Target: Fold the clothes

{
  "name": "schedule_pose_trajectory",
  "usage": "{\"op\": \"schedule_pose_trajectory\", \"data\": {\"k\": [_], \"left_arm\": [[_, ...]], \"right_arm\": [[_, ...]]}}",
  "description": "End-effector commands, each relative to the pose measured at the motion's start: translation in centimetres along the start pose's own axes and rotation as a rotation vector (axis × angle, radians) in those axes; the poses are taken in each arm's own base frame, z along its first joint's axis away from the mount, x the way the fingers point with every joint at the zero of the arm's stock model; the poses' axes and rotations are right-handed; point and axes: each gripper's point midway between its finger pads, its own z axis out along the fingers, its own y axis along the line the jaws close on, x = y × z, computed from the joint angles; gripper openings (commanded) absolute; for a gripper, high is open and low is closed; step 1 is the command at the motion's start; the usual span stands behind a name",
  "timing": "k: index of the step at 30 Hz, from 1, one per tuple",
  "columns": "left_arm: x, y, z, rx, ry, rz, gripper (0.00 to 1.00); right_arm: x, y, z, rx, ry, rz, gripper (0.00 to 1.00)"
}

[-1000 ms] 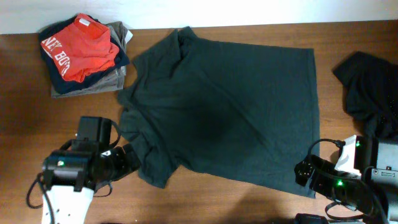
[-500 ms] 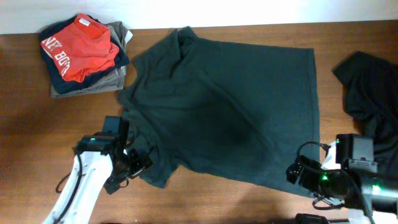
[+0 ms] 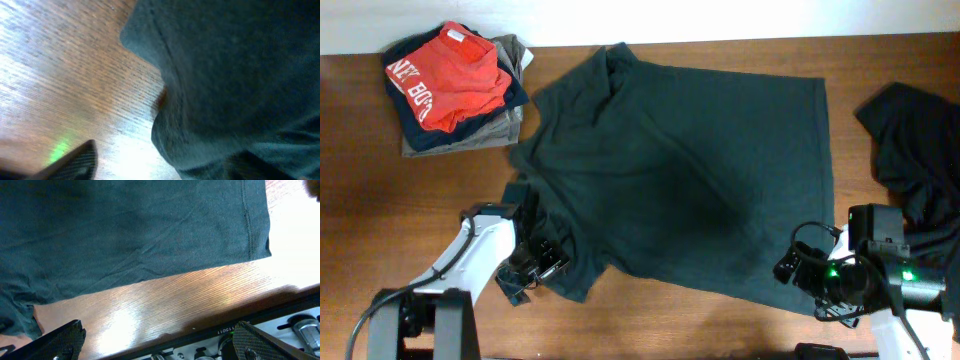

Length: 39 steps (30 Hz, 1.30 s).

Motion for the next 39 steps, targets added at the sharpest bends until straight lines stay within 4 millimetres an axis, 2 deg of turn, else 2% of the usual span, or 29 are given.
{"op": "schedule_pose_trajectory", "data": {"k": [1,2,4,7,10,13,18,21,25,32,35,39], "left_arm": [[0.0,0.1,0.8,-0.015,0.016,-0.012,0.58],[-0.2,0.2,0.8,-0.021,0.006,-0.012,0.53],[-0.4,0.2,0.9,-0.027,-0.003,-0.011,0.34],[-0.6,0.1,0.9,-0.022,-0.011,-0.01,0.27],[-0.8,0.0,0.9,-0.016,-0.021,-0.008,0.11],[-0.7,0.1,0.9,-0.02,-0.017,-0.008,0.02],[-0.6,0.5,0.9,-0.041,-0.017,-0.01,0.01],[-0.6,0.8,0.9,-0.055,-0.018,-0.011,0.01],[-0.6,0.8,0.9,-0.056,-0.017,-0.011,0.01],[-0.4,0.9,0.9,-0.061,-0.011,-0.008,0.01],[-0.4,1.0,0.9,-0.063,-0.008,-0.008,0.01],[-0.1,1.1,0.9,-0.071,0.001,-0.002,0.01]], "right_arm": [[-0.1,0.1,0.5,0.006,0.021,0.049,0.99],[-0.3,0.1,0.6,0.008,0.021,0.057,0.99],[-0.8,0.0,0.9,0.026,0.019,0.099,0.99],[-1.2,0.0,1.2,0.035,0.019,0.103,0.99],[-1.4,-0.2,1.5,0.052,0.027,0.123,0.99],[-1.4,-0.3,1.7,0.061,0.035,0.129,0.99],[-0.8,-0.8,2.4,0.08,0.063,0.179,0.99],[0.0,-1.6,4.3,0.097,0.086,0.22,0.99],[0.0,-2.6,6.3,0.126,0.066,0.287,0.99],[-1.0,-3.9,7.7,0.192,0.024,0.394,1.0],[-2.0,-5.8,8.1,0.309,-0.03,0.472,0.99],[-2.1,-6.9,8.6,0.384,-0.028,0.5,0.99]]}}
